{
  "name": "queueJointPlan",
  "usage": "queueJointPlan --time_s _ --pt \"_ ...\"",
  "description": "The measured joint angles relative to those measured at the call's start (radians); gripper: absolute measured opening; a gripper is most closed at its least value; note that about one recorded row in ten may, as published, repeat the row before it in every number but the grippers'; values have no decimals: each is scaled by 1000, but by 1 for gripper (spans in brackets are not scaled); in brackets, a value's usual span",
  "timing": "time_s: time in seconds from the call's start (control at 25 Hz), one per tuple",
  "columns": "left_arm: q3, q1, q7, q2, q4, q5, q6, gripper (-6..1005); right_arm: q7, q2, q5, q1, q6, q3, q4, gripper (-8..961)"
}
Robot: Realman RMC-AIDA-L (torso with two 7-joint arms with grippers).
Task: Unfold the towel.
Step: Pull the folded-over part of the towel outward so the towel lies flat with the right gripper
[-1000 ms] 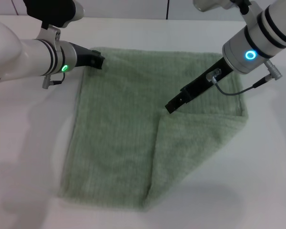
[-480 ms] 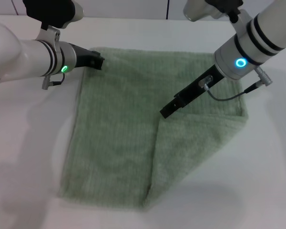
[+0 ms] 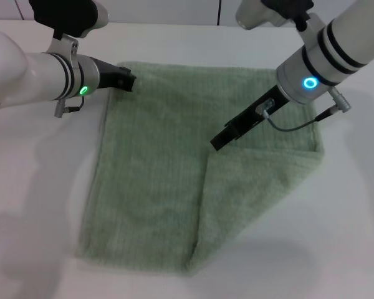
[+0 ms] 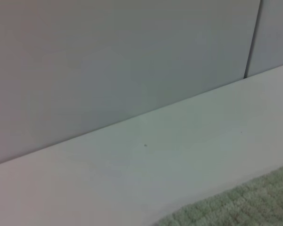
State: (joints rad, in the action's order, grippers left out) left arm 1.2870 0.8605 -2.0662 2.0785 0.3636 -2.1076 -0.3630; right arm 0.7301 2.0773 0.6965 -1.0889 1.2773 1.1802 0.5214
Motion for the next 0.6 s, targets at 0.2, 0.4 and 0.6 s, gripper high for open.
queueJointPlan --time_s 0.2,0.4,0.6 --pt "0 0 0 0 0 0 1 -1 0 1 1 -14 -19 13 -27 383" --pt "0 0 0 0 0 0 1 -1 5 2 2 -17 -20 14 -31 362" --pt "0 0 0 0 0 2 1 -1 17 5 5 -35 -24 15 -66 342"
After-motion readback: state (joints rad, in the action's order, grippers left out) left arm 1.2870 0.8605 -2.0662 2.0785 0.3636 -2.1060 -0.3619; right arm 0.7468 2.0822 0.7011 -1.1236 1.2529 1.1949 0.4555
